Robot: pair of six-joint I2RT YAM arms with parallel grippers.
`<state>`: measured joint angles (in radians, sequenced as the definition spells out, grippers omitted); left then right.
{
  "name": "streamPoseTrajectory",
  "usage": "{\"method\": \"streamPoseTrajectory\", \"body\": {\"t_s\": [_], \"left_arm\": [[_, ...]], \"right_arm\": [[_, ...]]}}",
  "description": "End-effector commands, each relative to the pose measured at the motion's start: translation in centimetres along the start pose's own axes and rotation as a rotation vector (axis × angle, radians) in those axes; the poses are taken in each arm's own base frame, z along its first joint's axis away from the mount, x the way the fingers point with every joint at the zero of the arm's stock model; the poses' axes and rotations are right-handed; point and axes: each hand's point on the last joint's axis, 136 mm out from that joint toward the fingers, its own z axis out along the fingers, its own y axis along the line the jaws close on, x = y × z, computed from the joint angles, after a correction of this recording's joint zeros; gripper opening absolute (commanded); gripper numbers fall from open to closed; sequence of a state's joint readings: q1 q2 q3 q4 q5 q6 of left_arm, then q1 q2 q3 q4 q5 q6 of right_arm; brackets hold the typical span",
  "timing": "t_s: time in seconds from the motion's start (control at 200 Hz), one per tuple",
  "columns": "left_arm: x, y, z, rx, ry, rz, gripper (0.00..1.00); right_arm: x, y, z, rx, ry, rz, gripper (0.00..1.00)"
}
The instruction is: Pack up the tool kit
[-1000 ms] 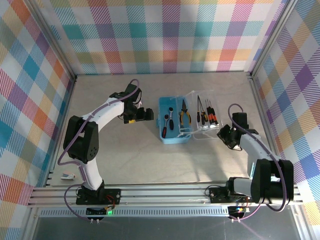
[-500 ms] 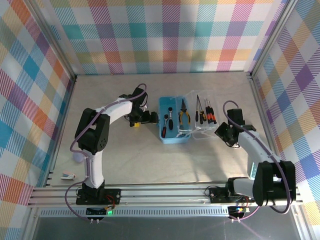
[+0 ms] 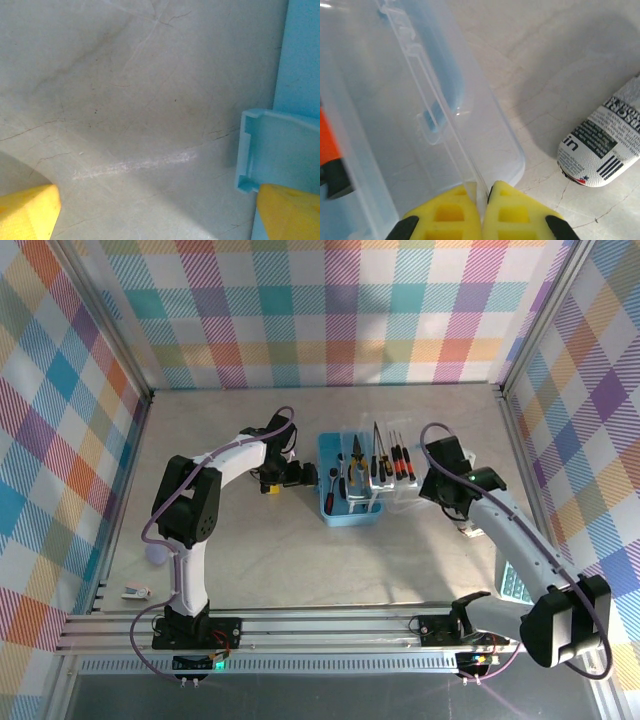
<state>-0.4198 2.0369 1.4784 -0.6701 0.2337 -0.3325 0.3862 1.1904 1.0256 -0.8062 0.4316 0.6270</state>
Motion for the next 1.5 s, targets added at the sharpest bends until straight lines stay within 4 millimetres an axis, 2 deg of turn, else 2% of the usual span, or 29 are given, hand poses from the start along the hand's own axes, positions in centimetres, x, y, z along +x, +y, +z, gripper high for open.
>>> {"method": "streamPoseTrajectory", "body": {"t_s": [0.0, 0.215, 0.47, 0.6, 0.67, 0.74, 0.905, 1.065, 1.12, 1.23, 1.3, 1.495], "left_arm": [[-0.4, -4.8, 0.4, 0.139, -0.034, 0.066, 1.0], [-0.4, -5.0, 0.2, 0.152, -0.041, 0.075, 1.0], [0.0, -5.0, -0.4, 0.17, -0.051, 0.102, 1.0], [0.0, -4.7, -1.4, 0.181, -0.063, 0.095, 1.0], [0.0, -3.9, -2.0, 0.172, -0.07, 0.072, 1.0], [-0.1, -2.7, -2.9, 0.157, -0.076, 0.034, 1.0], [0.2, 0.8, -5.4, 0.121, -0.101, -0.041, 1.0], [0.8, 2.8, -7.0, 0.111, -0.12, -0.069, 1.0], [0.9, 2.7, -7.0, 0.133, -0.126, -0.079, 1.0], [0.7, 1.1, -7.1, 0.258, -0.193, -0.087, 1.0], [-0.2, -0.2, -7.5, 0.357, -0.276, -0.066, 1.0], [-1.0, -1.9, -7.2, 0.518, -0.408, 0.009, 1.0]], "right_arm": [[-0.7, 5.3, -2.7, -0.145, -0.036, -0.097, 0.0], [1.6, 10.2, -5.6, -0.183, -0.054, -0.201, 0.0], [5.8, 13.8, -7.6, -0.173, -0.055, -0.302, 0.0], [7.7, 15.2, -8.2, -0.156, -0.046, -0.33, 0.0], [8.5, 15.4, -8.5, -0.137, -0.038, -0.332, 0.23], [8.7, 15.1, -8.8, -0.122, -0.039, -0.331, 0.41], [6.5, 13.6, -9.8, -0.123, -0.069, -0.349, 0.71], [4.4, 14.5, -7.3, -0.274, 0.035, -0.394, 1.0], [3.5, 14.7, -5.9, -0.317, 0.073, -0.388, 0.99], [1.7, 15.4, -2.8, -0.372, 0.132, -0.397, 0.99], [0.9, 15.9, -0.9, -0.398, 0.173, -0.405, 0.99], [-0.5, 18.0, 3.7, -0.491, 0.258, -0.404, 0.99]]}}
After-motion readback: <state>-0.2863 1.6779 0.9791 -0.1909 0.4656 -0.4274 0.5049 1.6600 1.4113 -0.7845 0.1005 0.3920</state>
